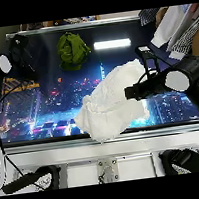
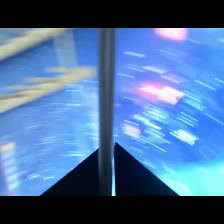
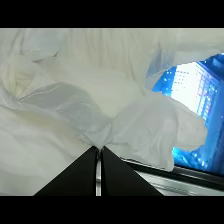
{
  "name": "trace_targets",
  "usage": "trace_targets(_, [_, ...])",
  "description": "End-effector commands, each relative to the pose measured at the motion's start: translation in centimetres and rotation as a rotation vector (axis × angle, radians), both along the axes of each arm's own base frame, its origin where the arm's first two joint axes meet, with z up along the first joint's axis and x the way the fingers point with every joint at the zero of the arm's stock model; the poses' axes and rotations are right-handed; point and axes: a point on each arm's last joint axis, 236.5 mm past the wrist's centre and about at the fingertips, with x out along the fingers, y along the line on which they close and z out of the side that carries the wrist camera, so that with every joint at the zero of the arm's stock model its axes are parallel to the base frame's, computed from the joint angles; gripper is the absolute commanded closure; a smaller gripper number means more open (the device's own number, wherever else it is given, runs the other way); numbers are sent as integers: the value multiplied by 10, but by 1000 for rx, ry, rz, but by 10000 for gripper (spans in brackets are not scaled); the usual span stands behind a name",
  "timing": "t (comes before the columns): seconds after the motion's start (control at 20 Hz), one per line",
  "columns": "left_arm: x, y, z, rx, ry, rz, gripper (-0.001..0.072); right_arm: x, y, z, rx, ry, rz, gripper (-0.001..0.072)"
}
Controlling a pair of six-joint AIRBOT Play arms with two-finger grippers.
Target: Fold the clothes and pants, and hang the long-sleeved shirts on hangers.
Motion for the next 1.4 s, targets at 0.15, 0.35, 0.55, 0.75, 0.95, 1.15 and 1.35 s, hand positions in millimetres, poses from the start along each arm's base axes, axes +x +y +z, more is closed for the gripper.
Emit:
trace_targets(0.15, [-100,-110,11,-381,247,-689,696,8,4,30,59,-69,-35,699])
trace_targets(0.35, [-82,-92,8,-373,203,-628,696,9,4,45,84,-85,-60,699])
trace_targets(0.55, [-100,-75,7,-308,202,-864,697,1,0,45,69,-50,-72,699])
trace_targets(0.75, [-113,-57,6,-288,215,-966,697,-1,-1,45,75,-36,-97,700])
trace_targets(0.95, [-119,-47,7,-279,204,-1036,697,2,-6,45,85,-29,-138,699])
trace_targets(1.15, [-115,-63,24,-356,89,-1111,698,4,-22,43,71,-8,-186,699])
trace_targets(1.35, [-131,-76,0,-422,167,-1130,698,10,-35,49,70,-16,-221,699])
